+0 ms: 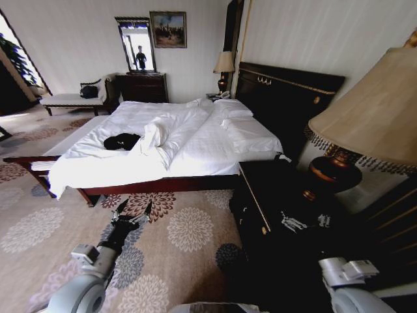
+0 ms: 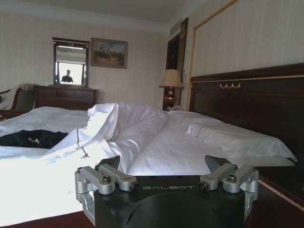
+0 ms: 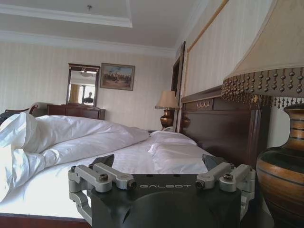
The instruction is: Fold the clothes on the bed.
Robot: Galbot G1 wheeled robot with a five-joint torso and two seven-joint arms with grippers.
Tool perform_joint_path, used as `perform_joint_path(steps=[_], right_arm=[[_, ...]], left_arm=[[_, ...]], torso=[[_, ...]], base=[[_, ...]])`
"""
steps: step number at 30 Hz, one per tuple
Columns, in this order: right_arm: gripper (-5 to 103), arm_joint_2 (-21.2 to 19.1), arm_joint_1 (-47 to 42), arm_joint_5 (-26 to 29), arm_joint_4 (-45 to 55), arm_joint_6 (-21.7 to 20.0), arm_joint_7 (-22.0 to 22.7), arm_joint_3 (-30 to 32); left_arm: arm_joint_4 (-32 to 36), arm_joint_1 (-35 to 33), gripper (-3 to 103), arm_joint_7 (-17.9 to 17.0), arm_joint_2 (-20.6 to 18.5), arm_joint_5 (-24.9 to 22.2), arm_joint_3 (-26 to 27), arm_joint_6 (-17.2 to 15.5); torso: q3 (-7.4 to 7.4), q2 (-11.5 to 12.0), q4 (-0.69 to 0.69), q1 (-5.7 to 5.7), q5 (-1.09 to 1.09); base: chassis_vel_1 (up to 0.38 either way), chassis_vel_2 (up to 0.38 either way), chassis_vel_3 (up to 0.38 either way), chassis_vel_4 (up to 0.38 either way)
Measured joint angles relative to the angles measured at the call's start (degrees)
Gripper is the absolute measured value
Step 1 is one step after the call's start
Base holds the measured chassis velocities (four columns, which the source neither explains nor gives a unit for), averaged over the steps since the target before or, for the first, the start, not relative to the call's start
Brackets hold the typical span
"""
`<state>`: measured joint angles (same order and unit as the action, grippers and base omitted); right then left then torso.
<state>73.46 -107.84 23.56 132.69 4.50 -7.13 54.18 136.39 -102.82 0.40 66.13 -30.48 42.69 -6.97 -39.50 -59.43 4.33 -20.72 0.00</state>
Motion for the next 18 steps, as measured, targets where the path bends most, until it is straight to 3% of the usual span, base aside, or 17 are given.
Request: perform_joint_path(steps=[18], right_arm=[[100,-0.38,0.16,-0.74,-0.12,0.20,-0.38,-0.22]], left_arm=[[0.07,-0.06,100,0.00,-0.29,-0.18,0.09,-0.17]], torso=[[0.00,0.00,0.01,0.00,-0.01]], base=[[-0.080,0.077,0.075,-0.073]])
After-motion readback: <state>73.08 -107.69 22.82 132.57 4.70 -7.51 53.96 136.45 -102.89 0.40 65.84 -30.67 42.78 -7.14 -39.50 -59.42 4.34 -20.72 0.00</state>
